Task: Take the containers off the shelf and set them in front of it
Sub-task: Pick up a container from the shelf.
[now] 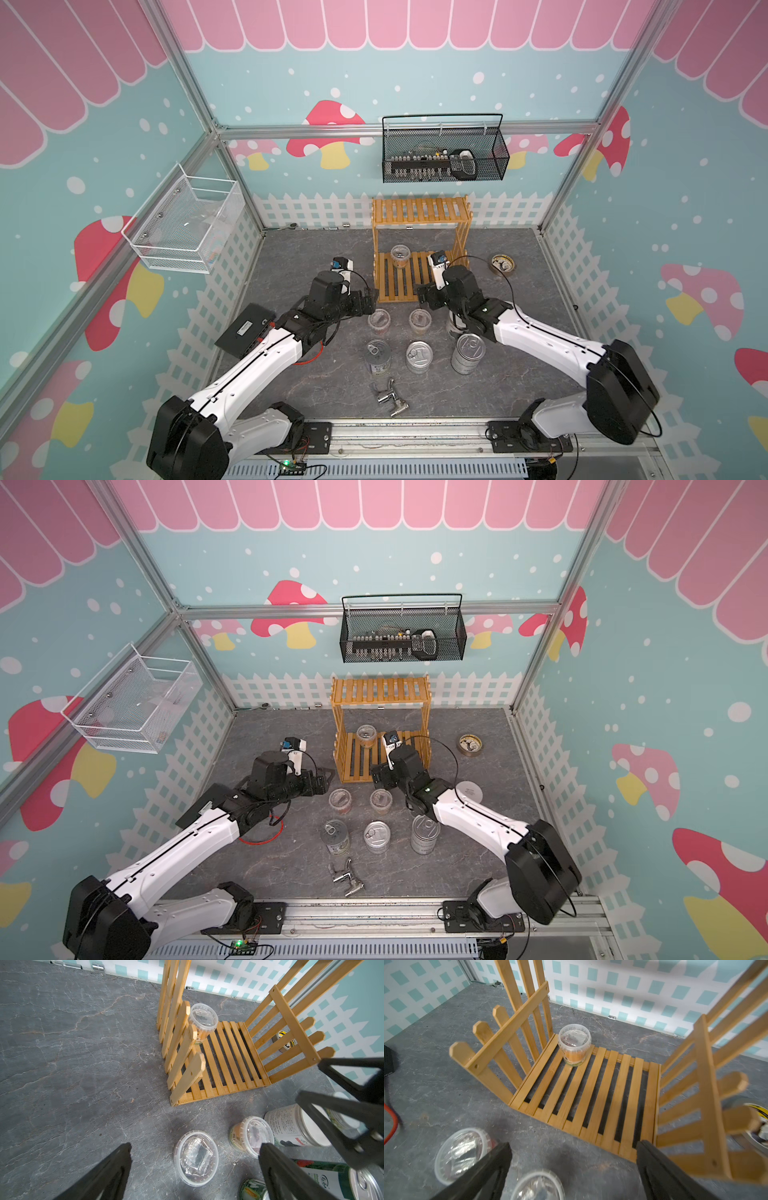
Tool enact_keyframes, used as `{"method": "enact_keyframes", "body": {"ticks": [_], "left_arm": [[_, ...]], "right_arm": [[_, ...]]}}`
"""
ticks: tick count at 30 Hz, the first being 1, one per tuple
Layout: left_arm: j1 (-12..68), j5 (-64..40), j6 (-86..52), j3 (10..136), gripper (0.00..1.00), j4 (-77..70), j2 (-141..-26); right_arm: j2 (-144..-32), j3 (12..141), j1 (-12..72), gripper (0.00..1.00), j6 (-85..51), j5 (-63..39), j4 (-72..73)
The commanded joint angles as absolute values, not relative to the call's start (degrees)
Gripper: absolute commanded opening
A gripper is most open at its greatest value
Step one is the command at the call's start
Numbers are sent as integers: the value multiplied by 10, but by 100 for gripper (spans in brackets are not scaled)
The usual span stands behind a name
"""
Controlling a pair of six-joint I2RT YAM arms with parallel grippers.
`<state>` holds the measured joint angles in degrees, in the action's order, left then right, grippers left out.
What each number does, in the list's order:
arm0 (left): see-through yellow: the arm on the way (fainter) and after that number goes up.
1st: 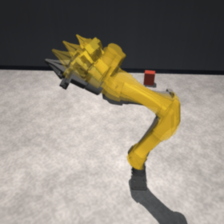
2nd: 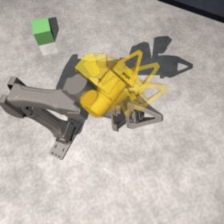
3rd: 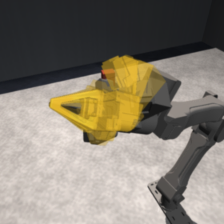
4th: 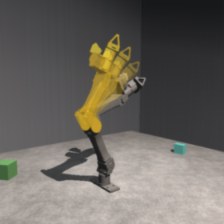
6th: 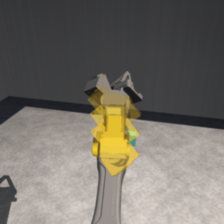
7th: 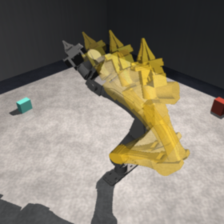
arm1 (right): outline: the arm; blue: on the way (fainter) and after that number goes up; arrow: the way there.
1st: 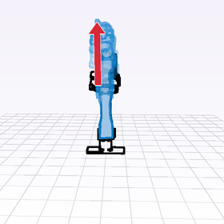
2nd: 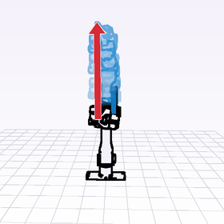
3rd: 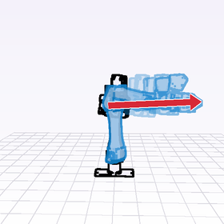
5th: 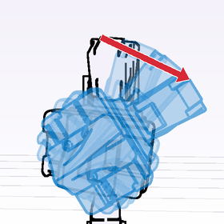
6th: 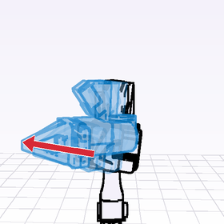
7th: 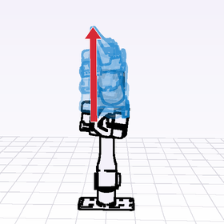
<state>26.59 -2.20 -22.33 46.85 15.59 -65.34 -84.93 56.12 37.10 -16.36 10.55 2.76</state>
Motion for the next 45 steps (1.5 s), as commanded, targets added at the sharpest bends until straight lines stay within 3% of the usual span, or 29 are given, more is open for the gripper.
{"method": "enact_keyframes", "body": {"ticks": [1,16,36,45], "left_arm": [[259,-29,-225,469,99,162,-645],[254,-36,-223,468,99,160,-649],[253,-40,-221,461,99,167,-630],[254,-42,-222,458,99,167,-629]], "right_arm": [[-916,612,351,99,-133,49,84],[-1169,799,307,99,-108,3,90],[-1294,949,305,98,-94,-1,58],[-1330,1001,305,85,-97,-5,33]]}}
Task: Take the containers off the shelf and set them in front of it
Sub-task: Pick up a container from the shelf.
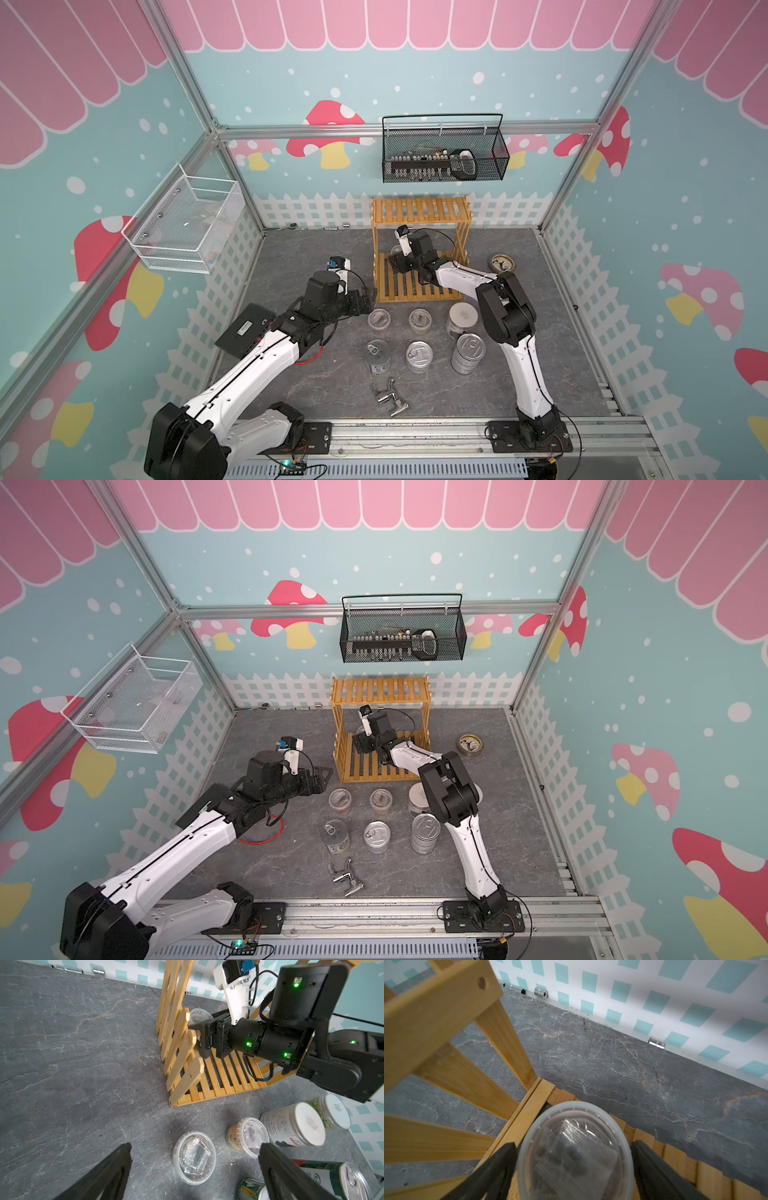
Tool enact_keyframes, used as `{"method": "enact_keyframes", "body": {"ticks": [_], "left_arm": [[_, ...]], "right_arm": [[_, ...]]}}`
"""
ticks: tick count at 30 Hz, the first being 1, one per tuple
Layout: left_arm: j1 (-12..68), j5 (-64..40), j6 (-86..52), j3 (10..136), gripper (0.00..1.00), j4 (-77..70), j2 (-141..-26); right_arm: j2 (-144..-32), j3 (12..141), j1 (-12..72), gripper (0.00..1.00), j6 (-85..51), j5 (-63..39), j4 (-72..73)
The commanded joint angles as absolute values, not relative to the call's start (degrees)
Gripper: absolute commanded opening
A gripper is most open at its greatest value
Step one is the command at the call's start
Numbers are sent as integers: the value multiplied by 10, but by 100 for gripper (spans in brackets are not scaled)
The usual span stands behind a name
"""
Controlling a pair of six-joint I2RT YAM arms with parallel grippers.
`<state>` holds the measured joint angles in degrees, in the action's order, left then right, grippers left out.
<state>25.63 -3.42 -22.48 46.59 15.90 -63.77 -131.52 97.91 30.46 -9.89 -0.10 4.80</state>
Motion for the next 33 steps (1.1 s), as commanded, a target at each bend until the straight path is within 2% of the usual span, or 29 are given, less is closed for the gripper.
{"method": "enact_keyframes", "body": {"ticks": [1,10,21,33], "left_arm": [[253,-44,-222,459,99,166,-629],[253,-44,-223,456,99,167,-627],[253,-46,-223,457,99,166,-631],[252,-44,-220,459,99,163,-632]], "right_arm": [[-1332,1007,305,82,-96,-4,29],[-1326,1011,305,65,-84,-4,18],[-1218,890,313,62,-66,-26,62],[-1030,698,367,62,-52,-47,68]]}}
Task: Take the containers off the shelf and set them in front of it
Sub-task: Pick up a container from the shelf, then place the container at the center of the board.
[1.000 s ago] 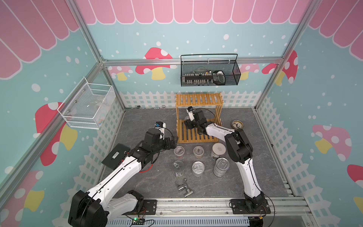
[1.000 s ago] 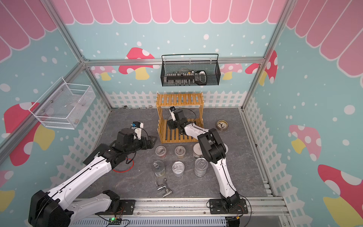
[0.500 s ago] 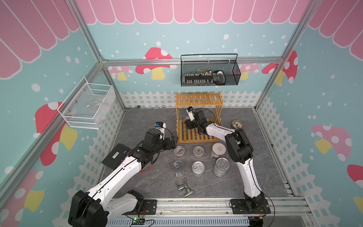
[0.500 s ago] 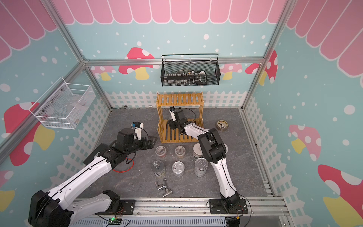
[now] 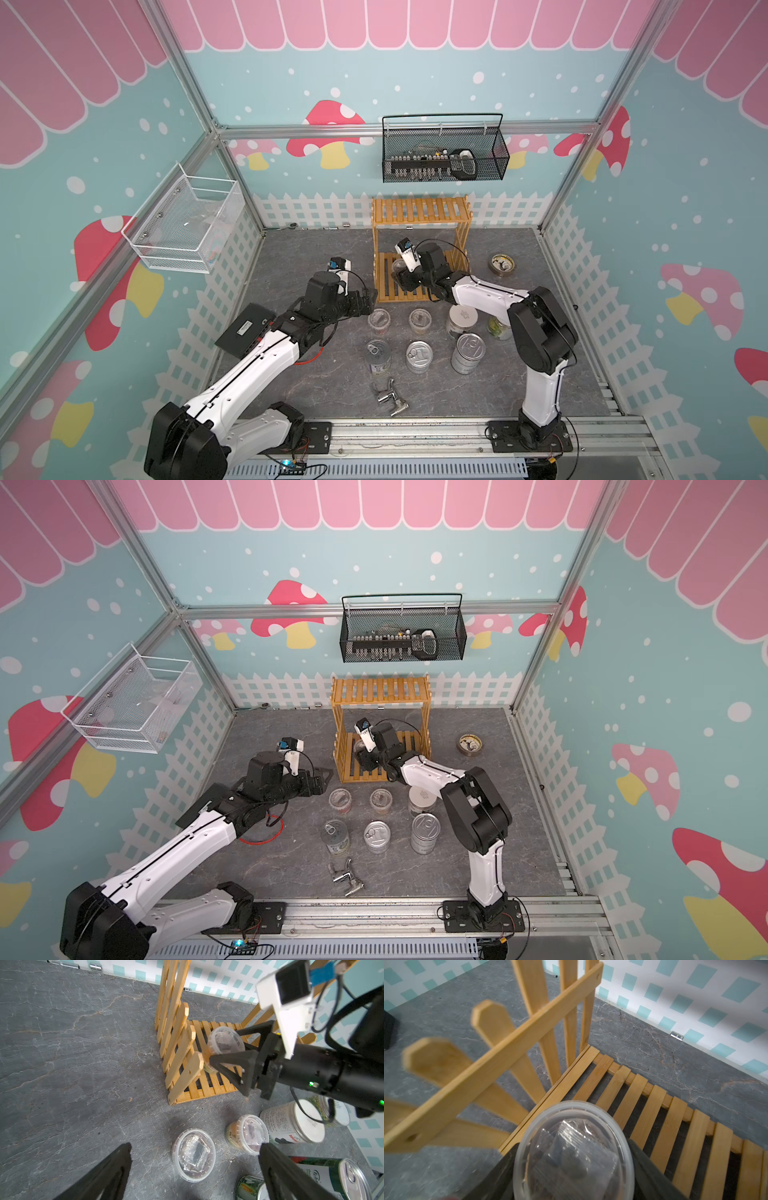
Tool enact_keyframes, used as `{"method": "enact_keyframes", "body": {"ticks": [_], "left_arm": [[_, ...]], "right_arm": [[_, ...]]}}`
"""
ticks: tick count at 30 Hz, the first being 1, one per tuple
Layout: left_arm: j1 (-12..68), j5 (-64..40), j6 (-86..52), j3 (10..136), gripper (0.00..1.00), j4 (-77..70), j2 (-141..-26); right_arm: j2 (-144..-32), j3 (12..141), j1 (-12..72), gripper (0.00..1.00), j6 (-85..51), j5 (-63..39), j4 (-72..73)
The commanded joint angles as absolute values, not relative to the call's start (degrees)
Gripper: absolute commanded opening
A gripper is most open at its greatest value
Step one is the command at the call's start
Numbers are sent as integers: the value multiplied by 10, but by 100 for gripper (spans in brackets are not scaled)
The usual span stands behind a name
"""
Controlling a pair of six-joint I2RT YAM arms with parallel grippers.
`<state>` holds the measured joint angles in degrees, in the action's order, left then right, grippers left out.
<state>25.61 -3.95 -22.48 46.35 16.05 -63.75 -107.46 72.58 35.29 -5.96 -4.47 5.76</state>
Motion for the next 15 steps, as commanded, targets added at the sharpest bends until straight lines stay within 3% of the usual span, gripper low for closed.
{"method": "enact_keyframes", "body": {"ticks": [1,8,15], "left_arm": [[251,-43,-220,459,99,162,-631],[249,-48,-221,459,99,156,-631],[248,-60,-221,456,99,141,-642]], "right_arm": [[-1009,684,375,62,-51,-41,65],[-854,591,421,62,-79,17,1],[-717,548,466,63,-178,112,-160]]}}
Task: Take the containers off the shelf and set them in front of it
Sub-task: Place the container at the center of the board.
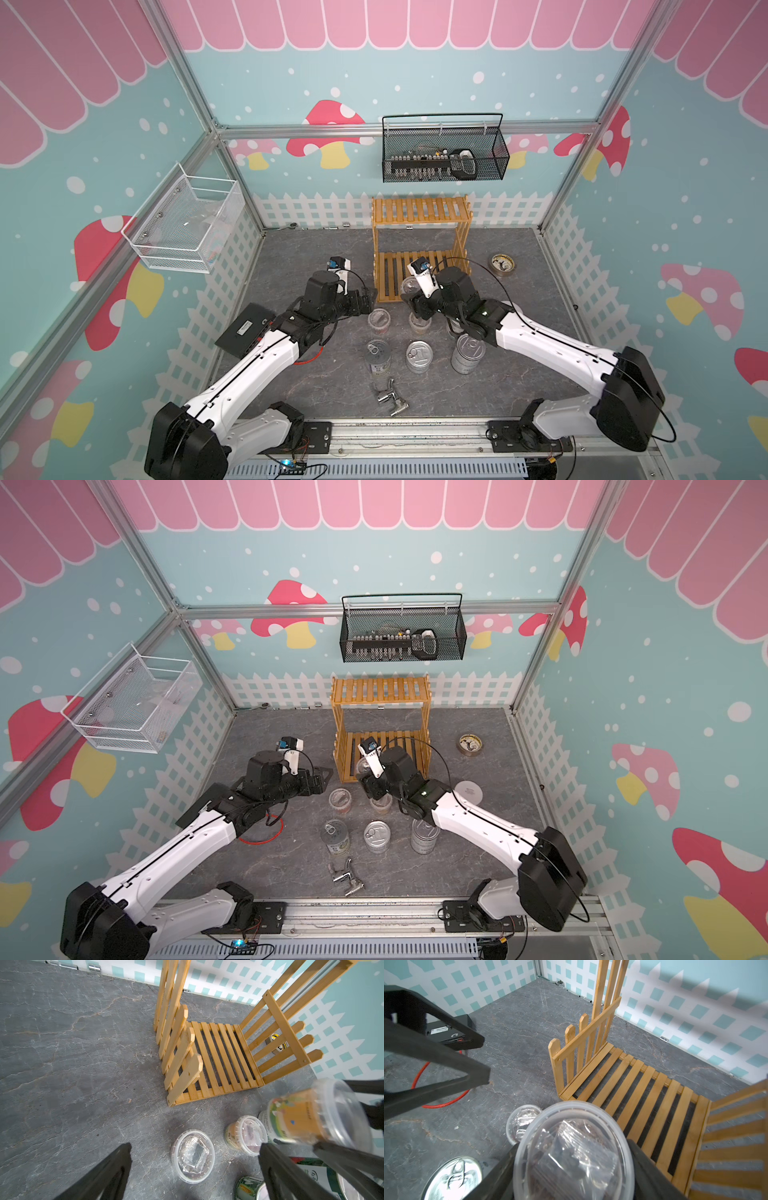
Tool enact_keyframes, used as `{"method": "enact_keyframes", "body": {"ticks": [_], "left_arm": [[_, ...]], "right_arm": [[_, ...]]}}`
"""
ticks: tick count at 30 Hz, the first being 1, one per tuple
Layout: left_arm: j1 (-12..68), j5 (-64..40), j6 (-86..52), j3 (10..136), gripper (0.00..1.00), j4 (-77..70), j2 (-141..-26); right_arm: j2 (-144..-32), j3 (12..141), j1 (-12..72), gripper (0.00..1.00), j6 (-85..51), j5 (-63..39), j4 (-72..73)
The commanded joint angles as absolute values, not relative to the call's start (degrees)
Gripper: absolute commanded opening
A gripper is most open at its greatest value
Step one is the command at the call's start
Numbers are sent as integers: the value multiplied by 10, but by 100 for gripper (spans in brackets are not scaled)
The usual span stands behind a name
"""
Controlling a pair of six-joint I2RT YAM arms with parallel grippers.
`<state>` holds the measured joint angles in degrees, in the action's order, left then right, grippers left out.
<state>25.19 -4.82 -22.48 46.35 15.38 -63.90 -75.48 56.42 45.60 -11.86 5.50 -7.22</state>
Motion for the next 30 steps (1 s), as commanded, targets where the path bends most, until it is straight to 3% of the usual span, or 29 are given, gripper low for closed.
{"method": "enact_keyframes", "body": {"ticks": [1,10,16,30], "left_arm": [[249,-62,-220,456,99,139,-642],[249,-77,-220,450,99,115,-649],[249,-88,-221,446,99,101,-656],[248,-93,-220,441,99,95,-654]], "right_arm": [[-701,543,468,62,-200,127,-188],[-550,519,470,64,-387,281,-412],[-543,536,470,68,-552,366,-582],[-485,423,468,68,-746,360,-630]]}}
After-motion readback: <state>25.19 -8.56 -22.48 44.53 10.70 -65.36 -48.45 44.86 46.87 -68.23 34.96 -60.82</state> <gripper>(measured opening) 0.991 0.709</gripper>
